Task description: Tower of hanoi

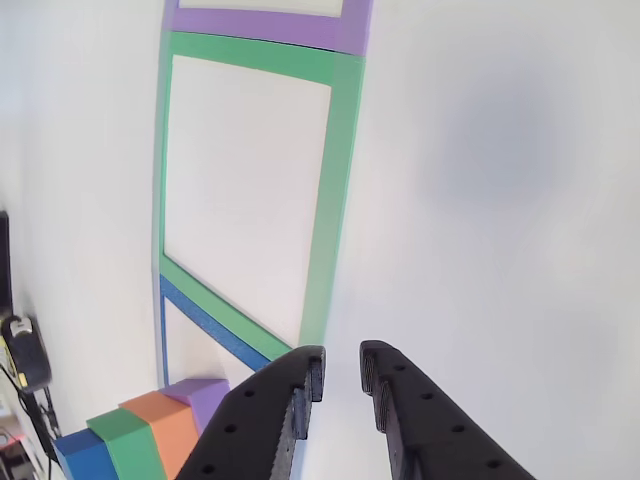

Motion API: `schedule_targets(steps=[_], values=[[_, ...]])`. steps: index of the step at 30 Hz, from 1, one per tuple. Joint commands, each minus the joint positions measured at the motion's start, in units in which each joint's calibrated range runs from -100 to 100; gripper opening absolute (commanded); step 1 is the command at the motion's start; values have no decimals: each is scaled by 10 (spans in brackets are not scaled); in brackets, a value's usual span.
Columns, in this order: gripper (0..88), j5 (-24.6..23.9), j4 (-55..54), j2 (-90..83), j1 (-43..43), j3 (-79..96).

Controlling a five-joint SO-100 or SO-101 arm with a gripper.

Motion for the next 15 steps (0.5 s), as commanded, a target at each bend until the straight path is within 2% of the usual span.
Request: schedule_targets(steps=[1, 3, 14, 15], values=[[0, -54, 4, -4, 3, 5], [0, -84, 3, -4, 4, 5], [0, -106, 1, -4, 4, 5], [0, -118, 1, -4, 4, 5]])
